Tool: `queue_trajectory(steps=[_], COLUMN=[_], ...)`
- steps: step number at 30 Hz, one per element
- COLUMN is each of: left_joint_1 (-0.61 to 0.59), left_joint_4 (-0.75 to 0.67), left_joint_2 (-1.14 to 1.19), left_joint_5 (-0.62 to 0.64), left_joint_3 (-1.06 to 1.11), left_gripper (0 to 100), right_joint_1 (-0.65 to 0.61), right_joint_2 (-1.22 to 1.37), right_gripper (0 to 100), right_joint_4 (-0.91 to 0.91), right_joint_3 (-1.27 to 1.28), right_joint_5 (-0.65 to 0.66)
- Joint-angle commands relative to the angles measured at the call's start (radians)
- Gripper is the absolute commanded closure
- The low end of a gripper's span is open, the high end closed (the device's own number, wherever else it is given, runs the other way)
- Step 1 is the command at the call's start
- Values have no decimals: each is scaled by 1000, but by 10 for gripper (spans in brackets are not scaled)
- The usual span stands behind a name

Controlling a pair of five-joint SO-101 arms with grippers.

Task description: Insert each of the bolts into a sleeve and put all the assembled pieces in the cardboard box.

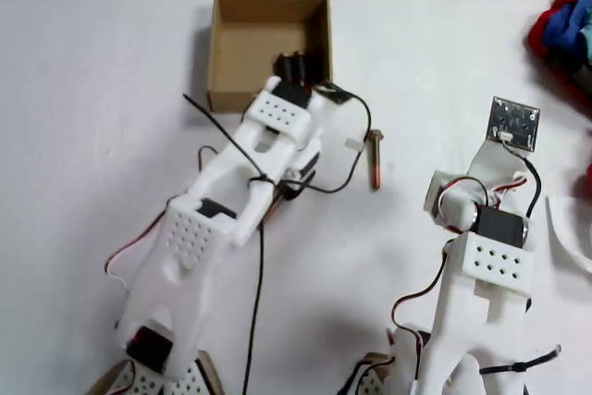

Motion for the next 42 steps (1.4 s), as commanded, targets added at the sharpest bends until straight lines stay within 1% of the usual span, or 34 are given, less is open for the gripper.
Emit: queue_trajectory(steps=[1, 6, 8, 13, 17, 30, 31, 32, 34, 35, 37, 39, 42], left_joint_1=[25, 40, 38, 41, 58, 72, 75, 83, 100, 104, 107, 101, 95], left_joint_4=[-6, 8, 8, 77, 120, 127, 126, 124, 123, 123, 103, 41, -124], left_joint_2=[41, 35, 21, -69, -206, -755, -801, -842, -914, -941, -979, -1016, -1105], left_joint_5=[11, 11, 11, 12, 12, 14, 21, 55, 164, 226, 295, 302, 304], left_joint_3=[-16, -18, -18, -18, -18, -7, -7, -5, -4, 8, 77, 202, 449], left_gripper=[883, 896, 976, 972, 974, 975, 975, 975, 975, 975, 974, 974, 975], right_joint_1=[-4, -4, -4, -4, -4, -8, -12, -12, -12, -12, -12, -12, -12], right_joint_2=[-33, -33, -33, -33, -33, -42, -42, -42, -42, -42, -44, -44, -59], right_gripper=[978, 978, 978, 978, 978, 978, 978, 978, 978, 978, 978, 978, 978], right_joint_4=[-16, -16, -16, -16, -16, -18, -18, -18, -18, -18, -18, -15, -13], right_joint_3=[-6, -6, -6, -6, -6, 6, 9, 9, 9, 9, 9, 9, 11], right_joint_5=[-2, -2, -2, -2, -2, -2, -2, -2, -2, -2, -2, -3, -3])
